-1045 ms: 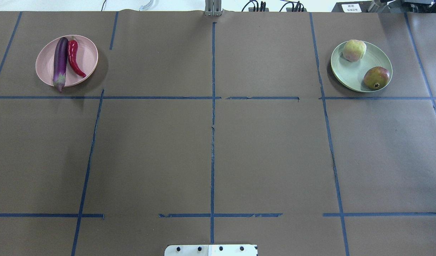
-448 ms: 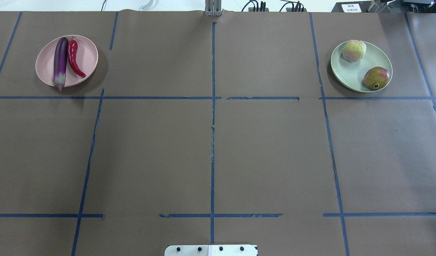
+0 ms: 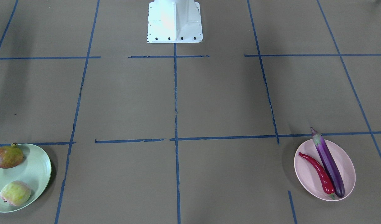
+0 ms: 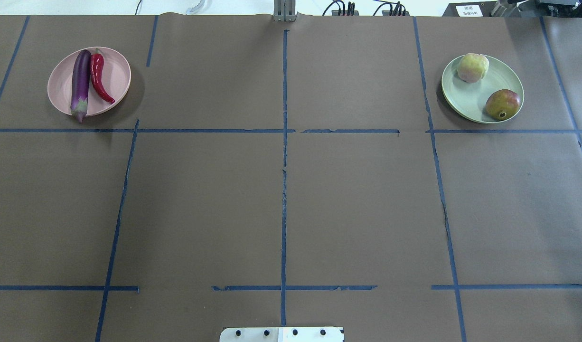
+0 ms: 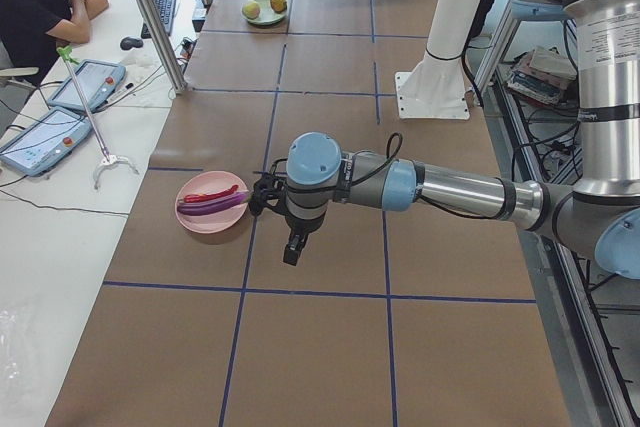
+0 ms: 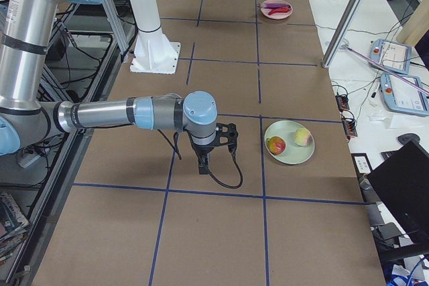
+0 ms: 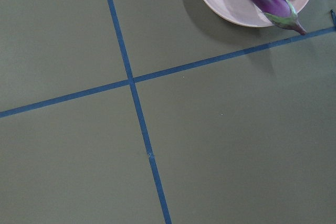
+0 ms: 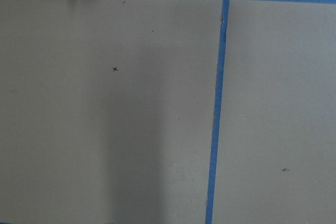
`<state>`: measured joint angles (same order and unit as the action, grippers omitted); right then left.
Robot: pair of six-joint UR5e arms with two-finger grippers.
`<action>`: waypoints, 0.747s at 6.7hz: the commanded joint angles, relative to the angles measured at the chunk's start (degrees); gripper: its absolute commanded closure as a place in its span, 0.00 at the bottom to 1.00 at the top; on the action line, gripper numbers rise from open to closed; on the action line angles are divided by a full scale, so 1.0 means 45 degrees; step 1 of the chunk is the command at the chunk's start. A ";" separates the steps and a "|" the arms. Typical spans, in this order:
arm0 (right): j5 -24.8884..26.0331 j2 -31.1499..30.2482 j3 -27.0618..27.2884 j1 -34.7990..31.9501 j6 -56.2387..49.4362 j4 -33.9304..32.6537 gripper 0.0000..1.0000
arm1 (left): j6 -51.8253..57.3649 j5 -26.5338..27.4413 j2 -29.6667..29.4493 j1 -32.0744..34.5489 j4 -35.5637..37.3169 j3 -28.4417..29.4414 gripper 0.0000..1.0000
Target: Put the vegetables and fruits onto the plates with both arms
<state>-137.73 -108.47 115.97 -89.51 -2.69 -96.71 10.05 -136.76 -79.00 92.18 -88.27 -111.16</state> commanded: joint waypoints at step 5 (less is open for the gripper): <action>0.0001 -0.0639 -0.0068 -0.0127 -0.0998 0.0006 0.00 | 0.1302 0.0607 0.0974 0.0083 0.1139 -0.0318 0.00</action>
<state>-137.69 -110.23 115.67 -89.68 -4.95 -96.68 16.12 -134.33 -74.87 92.51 -83.95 -112.55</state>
